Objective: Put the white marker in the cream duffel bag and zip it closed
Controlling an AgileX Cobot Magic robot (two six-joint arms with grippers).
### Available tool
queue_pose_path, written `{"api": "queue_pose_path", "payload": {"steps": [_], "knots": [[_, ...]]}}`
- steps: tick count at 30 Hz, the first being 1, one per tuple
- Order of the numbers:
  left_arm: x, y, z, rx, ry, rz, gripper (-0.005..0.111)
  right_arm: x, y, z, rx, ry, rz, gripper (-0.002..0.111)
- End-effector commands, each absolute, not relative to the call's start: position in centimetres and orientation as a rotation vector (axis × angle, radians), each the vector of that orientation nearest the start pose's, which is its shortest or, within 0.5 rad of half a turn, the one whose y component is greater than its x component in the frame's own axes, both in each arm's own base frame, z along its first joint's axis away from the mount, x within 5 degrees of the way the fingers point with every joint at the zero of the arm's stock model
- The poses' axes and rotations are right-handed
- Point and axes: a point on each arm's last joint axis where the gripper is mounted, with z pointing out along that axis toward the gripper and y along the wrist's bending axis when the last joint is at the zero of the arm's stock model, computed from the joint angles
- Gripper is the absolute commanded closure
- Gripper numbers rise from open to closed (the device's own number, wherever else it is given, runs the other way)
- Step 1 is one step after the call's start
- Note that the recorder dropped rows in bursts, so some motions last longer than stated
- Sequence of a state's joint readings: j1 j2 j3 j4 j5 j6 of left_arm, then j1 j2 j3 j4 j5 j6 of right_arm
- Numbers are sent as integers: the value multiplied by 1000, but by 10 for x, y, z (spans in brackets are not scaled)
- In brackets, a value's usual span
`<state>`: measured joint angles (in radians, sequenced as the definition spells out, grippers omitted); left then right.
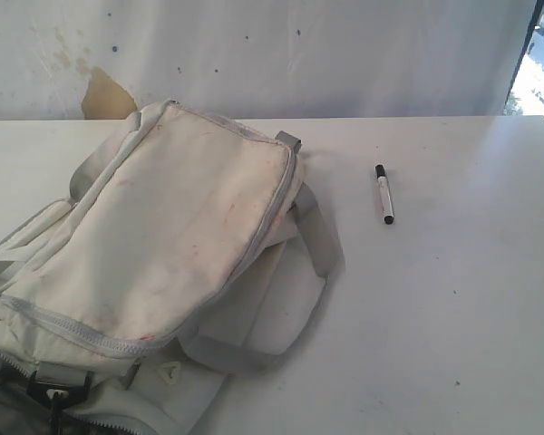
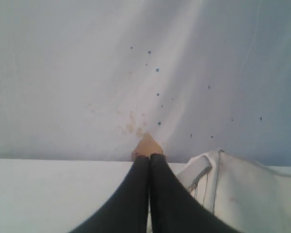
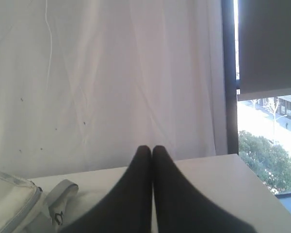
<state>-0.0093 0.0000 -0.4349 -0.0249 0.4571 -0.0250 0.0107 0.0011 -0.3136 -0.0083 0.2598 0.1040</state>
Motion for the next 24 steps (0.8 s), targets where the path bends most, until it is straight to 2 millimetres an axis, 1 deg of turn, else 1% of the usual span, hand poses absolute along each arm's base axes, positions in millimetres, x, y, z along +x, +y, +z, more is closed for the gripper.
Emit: {"api": "queue_pose_path", "payload": {"steps": [1,3,6,9,12,14,16,18,20,21,24], "knots": [[9,-2,310,-22,1613,-73,107,35,0,299,64,1528,79,108],[6,-2,306,-20,1685,-73,107,42,0,300,67,1588,77,108],[5,-2,304,-29,1715,-81,107,53,0,300,72,1689,73,108],[5,-2,300,-81,1763,-124,107,65,0,300,75,1763,72,108],[13,-3,296,-87,1852,-125,107,77,0,300,72,1829,65,108],[20,-3,295,-91,1894,-127,105,84,1,301,47,1862,45,107],[28,-3,294,-94,1937,-126,97,92,1,301,49,1899,51,101],[36,-4,293,-99,1980,-134,87,99,2,301,57,1936,66,91],[45,-4,292,-104,2019,-141,74,106,4,301,64,1973,94,81],[54,-4,292,-108,2043,-140,60,113,7,301,84,2004,145,70],[67,-4,292,-113,2060,-138,45,123,13,301,122,2069,241,62]]}}
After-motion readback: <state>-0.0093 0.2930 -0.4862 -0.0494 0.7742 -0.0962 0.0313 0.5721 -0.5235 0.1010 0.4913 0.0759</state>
